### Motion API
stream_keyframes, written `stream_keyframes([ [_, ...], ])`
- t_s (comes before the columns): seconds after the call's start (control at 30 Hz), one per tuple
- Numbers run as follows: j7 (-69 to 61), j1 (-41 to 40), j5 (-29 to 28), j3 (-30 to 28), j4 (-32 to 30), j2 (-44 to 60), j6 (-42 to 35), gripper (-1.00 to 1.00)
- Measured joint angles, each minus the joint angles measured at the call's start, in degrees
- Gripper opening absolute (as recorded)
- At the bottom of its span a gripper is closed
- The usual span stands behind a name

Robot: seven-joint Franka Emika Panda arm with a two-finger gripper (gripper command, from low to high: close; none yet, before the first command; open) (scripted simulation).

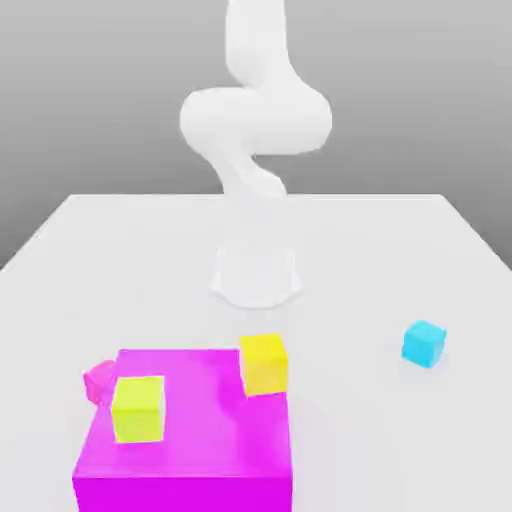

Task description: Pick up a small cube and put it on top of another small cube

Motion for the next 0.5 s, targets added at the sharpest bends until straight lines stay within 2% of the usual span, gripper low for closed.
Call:
stream_keyframes([
  [0.5,-36.8,22.5,-1.2,0.3,-14.8,19.2,14.2,0.00],
])
